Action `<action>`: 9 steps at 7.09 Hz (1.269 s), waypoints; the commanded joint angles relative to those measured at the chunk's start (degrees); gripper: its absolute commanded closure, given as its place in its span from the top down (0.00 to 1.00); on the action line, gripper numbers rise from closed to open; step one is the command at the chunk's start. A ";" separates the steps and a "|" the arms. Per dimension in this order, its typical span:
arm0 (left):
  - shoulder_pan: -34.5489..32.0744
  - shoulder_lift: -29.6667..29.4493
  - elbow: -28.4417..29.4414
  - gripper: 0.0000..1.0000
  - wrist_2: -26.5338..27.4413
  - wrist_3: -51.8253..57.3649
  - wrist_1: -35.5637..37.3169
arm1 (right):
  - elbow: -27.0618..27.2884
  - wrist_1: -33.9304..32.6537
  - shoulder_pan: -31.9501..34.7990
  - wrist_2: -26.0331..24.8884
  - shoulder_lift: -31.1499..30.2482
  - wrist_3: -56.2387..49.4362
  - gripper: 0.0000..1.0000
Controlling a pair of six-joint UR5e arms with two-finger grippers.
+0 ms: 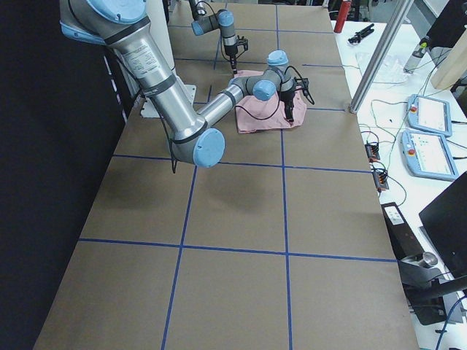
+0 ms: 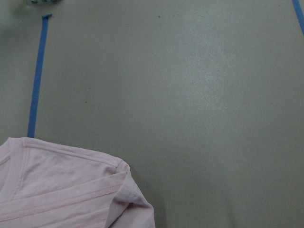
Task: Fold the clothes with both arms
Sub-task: 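Lower the left gripper to the folded shirt's side edge and grasp, then pull the grasped shirt side with the left gripper away from the robot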
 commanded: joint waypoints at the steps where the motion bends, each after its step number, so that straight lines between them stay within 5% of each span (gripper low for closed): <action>1: -1.32 2.04 -1.25 0.00 0.13 8.01 -0.20 | 0.69 0.00 0.00 -0.19 -0.15 0.16 1.00; 4: -18.67 -2.04 8.36 0.00 -0.13 29.54 -0.64 | 0.78 0.00 -0.09 -0.46 -0.15 0.16 1.00; 6: -25.12 -16.32 26.42 0.00 0.04 34.77 -1.86 | 0.78 0.00 -0.44 -0.55 -0.07 0.16 1.00; 9: -33.39 -34.52 60.78 0.00 1.17 43.73 -19.42 | 0.60 0.00 -0.61 -0.99 -0.07 0.16 1.00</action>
